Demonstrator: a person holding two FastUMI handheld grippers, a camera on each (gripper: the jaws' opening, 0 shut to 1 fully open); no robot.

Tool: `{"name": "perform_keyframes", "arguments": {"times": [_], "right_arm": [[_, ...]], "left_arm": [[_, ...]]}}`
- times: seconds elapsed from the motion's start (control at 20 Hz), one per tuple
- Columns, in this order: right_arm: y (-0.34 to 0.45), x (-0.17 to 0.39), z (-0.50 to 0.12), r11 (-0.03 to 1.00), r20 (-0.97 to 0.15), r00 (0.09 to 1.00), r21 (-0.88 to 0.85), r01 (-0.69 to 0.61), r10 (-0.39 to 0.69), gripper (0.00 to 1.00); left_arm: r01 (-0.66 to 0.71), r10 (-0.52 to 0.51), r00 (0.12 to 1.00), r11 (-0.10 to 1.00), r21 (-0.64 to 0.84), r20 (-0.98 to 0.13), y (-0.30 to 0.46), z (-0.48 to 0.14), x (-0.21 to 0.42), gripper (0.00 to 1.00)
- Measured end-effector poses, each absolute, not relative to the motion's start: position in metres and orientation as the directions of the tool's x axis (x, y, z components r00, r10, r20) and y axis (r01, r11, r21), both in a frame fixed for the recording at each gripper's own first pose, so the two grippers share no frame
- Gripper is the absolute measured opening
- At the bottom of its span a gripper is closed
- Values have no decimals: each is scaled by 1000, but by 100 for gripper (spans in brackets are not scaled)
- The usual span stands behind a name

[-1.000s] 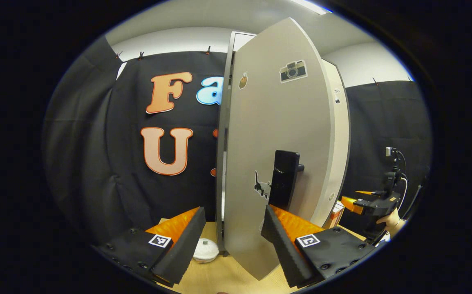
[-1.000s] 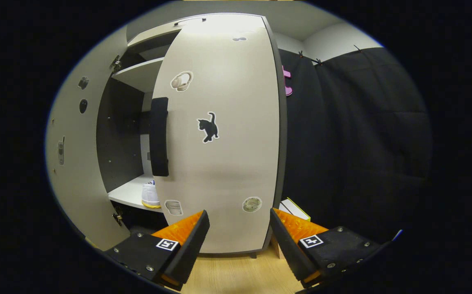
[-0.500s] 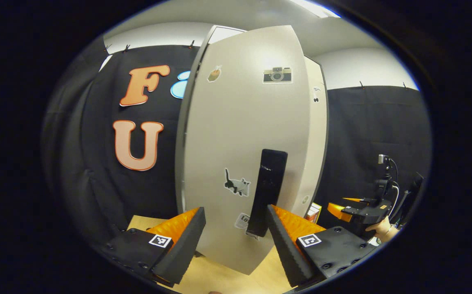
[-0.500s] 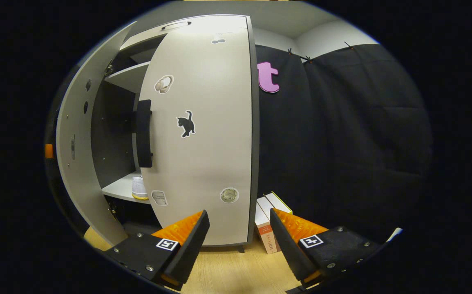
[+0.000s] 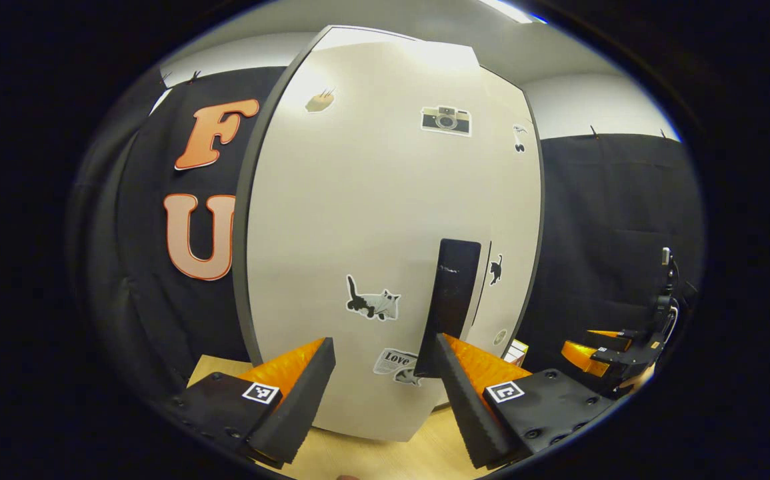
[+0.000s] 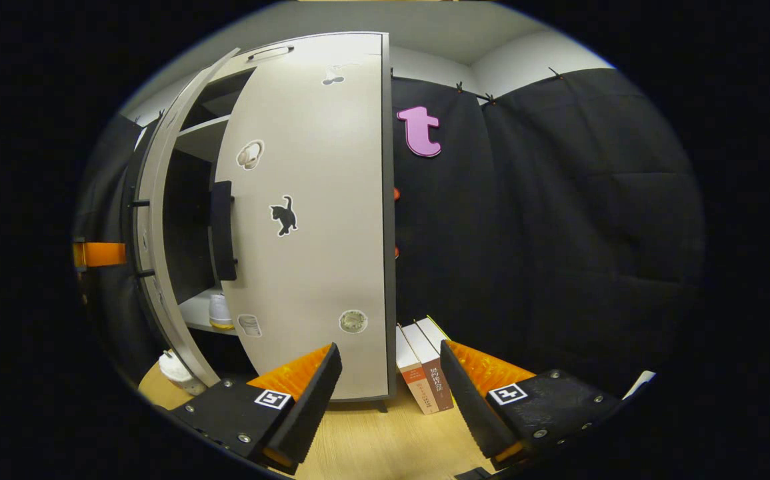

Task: Grab one shoe with the right hand and put it into the shoe cabinet, grab the other shoe with the left hand and put it into the shoe cabinet; then close the right door with the right hand and the left door with the left hand.

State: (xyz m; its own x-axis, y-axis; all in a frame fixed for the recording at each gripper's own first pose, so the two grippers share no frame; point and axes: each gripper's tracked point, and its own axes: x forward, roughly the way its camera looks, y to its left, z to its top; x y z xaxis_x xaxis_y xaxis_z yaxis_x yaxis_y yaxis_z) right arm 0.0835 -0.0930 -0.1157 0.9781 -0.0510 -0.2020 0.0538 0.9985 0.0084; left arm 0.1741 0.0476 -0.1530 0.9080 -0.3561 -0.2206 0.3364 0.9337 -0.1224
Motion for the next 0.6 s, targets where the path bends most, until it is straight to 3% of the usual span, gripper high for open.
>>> {"name": "perform_keyframes", "arguments": {"times": [0.1, 0.35, 0.6], "right_arm": [[-99, 82, -115, 998, -203, 978, 6, 57, -55, 92], [-104, 83, -109, 999, -204, 978, 3, 48, -46, 92], [-111, 85, -86, 999, -203, 978, -8, 35, -36, 92]], "left_arm": [[339, -358, 907, 933, -122, -222, 43, -154, 175, 95], [311, -328, 917, 944, -108, -227, 35, -159, 190, 99], [272, -289, 928, 957, -104, -234, 29, -161, 204, 97]]}}
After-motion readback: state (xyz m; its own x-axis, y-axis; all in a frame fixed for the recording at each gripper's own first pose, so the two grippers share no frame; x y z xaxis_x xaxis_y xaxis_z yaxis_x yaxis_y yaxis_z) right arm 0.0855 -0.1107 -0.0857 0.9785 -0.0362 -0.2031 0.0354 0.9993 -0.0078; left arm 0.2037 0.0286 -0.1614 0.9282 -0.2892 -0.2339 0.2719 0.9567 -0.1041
